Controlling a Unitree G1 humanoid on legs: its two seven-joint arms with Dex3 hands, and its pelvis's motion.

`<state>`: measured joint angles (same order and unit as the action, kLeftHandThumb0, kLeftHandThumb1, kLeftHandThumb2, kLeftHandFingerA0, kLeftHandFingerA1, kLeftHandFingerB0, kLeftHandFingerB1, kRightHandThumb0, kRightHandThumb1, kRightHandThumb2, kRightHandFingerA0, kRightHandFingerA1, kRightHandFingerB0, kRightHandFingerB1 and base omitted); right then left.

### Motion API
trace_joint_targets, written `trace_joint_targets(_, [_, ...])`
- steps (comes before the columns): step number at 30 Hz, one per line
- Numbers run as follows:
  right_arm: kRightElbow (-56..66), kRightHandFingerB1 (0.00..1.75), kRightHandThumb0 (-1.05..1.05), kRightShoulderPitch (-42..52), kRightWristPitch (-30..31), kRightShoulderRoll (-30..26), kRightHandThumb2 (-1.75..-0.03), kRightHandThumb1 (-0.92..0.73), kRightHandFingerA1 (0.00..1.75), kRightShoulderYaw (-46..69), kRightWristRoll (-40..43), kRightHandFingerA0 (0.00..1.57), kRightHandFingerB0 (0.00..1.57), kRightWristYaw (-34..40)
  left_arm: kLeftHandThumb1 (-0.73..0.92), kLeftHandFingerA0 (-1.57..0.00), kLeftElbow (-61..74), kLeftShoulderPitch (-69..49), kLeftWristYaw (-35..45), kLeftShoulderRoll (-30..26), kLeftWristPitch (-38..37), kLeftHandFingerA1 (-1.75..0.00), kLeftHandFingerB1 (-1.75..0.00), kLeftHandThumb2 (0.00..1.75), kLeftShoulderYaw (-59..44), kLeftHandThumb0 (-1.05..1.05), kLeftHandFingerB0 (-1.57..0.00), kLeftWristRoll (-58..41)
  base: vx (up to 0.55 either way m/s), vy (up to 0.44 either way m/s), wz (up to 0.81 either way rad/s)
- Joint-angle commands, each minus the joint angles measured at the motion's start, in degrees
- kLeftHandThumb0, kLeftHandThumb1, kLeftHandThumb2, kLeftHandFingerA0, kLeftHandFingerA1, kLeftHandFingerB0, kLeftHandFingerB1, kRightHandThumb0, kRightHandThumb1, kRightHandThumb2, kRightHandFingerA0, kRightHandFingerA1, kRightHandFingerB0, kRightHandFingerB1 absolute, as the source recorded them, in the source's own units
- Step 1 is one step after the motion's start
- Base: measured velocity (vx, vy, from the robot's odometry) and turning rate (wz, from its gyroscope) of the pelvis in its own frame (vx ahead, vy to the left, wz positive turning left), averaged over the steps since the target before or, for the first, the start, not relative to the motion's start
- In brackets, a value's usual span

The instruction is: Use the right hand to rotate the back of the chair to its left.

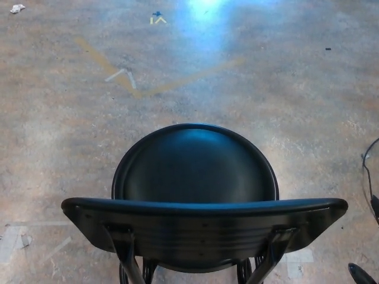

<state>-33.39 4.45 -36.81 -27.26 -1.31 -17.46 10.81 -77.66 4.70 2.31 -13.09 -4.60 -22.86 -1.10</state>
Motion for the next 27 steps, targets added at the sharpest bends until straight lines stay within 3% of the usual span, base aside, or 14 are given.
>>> trace_joint_targets(1, [5.64,0.0,-1.03,1.62,1.49,-1.59,-1.02,-0.6,0.0,-0.86,-3.09,0.0,0.0,-1.62,0.82,-0.49,-0.37,0.02,-0.1,-0.63,-0.56,-0.48,-0.38,0.64,0.33,-0.58,-0.37,0.19,0.0,0.0,0.0])
trace_joint_targets(6, [7.83,0.0,-0.98,2.22,2.93,-2.23,-0.99,-0.59,0.0,-1.27,-4.41,0.0,0.0,-2.02,0.81,-0.51,-0.44,-0.22,-0.39,-0.51,-0.52,-0.46,-0.37,0.64,0.38,-0.59,-0.38,0.21,0.0,0.0,0.0])
trace_joint_targets(7, [7.87,0.0,-1.05,1.82,2.48,-2.44,-0.63,-0.79,0.0,-1.6,-5.53,0.0,0.0,-1.51,0.81,-0.52,-0.4,-0.18,-0.5,-0.54,-0.42,-0.47,-0.37,0.64,0.36,-0.58,-0.4,0.13,0.0,0.0,0.0])
trace_joint_targets(11, [8.31,0.0,-1.05,0.87,1.17,-2.58,-0.64,-0.77,0.0,-2.27,-6.02,0.0,0.0,-1.89,0.8,-0.52,-0.4,-0.26,-0.88,-0.47,-0.26,-0.47,-0.38,0.64,-0.23,-0.57,-0.4,-0.39,0.0,0.0,0.0])
trace_joint_targets(12, [8.4,0.0,-1.0,0.43,0.86,-2.62,-0.98,-0.59,0.0,-2.5,-5.99,0.0,0.0,-2.18,0.81,-0.49,-0.43,-0.15,-0.33,-0.6,0.05,-0.48,-0.37,0.64,-0.12,-0.59,-0.38,-0.24,0.0,0.0,0.0])
trace_joint_targets(13, [8.94,0.0,-1.0,0.2,1.14,-2.56,-0.99,-0.59,0.0,-2.7,-5.92,0.0,0.0,-2.61,0.8,-0.52,-0.45,-0.13,-0.21,-0.61,0.1,-0.48,-0.38,0.64,-0.22,-0.58,-0.39,-0.27,0.0,0.0,0.0])
trace_joint_targets(14, [9.57,0.0,-1.0,0.16,1.65,-2.47,-0.99,-0.59,0.0,-2.84,-5.83,0.0,0.0,-3.0,0.8,-0.52,-0.46,-0.17,-0.36,-0.55,0.0,-0.48,-0.38,0.64,-0.41,-0.58,-0.39,-0.4,0.0,0.0,0.0])
trace_joint_targets(15, [10.41,0.0,-1.05,0.18,2.04,-2.32,-0.64,-0.77,0.0,-3.06,-5.95,0.0,0.0,-3.18,0.64,-0.47,-0.46,-0.12,-0.55,-0.5,0.06,-0.6,-0.52,0.97,-0.47,-0.61,-0.34,-0.38,0.0,0.0,0.0])
trace_joint_targets(16, [10.91,0.0,-1.05,0.13,2.1,-2.11,-1.03,-0.6,0.0,-3.32,-5.96,0.0,0.0,-3.37,0.81,-0.52,-0.44,-0.12,-0.31,-0.49,0.08,-0.5,-0.38,0.64,-0.5,-0.57,-0.38,-0.42,0.0,0.0,0.0])
trace_joint_targets(18, [11.96,0.0,-1.05,-0.01,2.64,-1.56,-1.03,-0.6,0.0,-3.97,-6.53,0.0,0.0,-3.49,0.82,-0.53,-0.44,-0.17,-0.02,-0.51,0.04,-0.49,-0.38,0.64,-0.31,-0.57,-0.38,-0.2,0.0,0.0,0.0])
trace_joint_targets(19, [12.62,0.0,-1.05,-0.15,3.32,-1.47,-0.64,-0.78,0.0,-4.32,-7.48,0.0,0.0,-3.25,0.83,-0.52,-0.46,-0.08,-0.08,-0.57,0.06,-0.48,-0.37,0.64,-0.12,-0.58,-0.36,0.04,0.0,0.0,0.0])
trace_joint_targets(20, [12.95,0.0,-1.05,-0.23,3.64,-1.47,-0.64,-0.78,0.0,-4.48,-8.01,0.0,0.0,-3.11,0.83,-0.52,-0.46,-0.01,-0.09,-0.61,0.1,-0.48,-0.37,0.64,-0.05,-0.58,-0.36,0.12,0.0,0.0,0.0])
trace_joint_targets(21, [13.85,0.0,-1.0,-0.6,4.62,-1.09,-1.02,-0.61,0.0,-5.37,-9.95,0.0,0.0,-2.59,0.82,-0.5,-0.46,0.0,0.02,-0.63,0.01,-0.47,-0.37,0.64,-0.11,-0.58,-0.36,0.05,0.0,0.0,0.0])
trace_joint_targets(27, [14.3,0.0,-0.98,-1.64,6.08,1.1,-1.01,-0.61,0.0,-8.25,-10.92,0.0,0.0,-3.11,0.81,-0.52,-0.35,0.2,0.04,-0.53,-0.13,-0.48,-0.37,0.64,-0.56,-0.58,-0.36,-0.56,0.0,0.0,0.0])
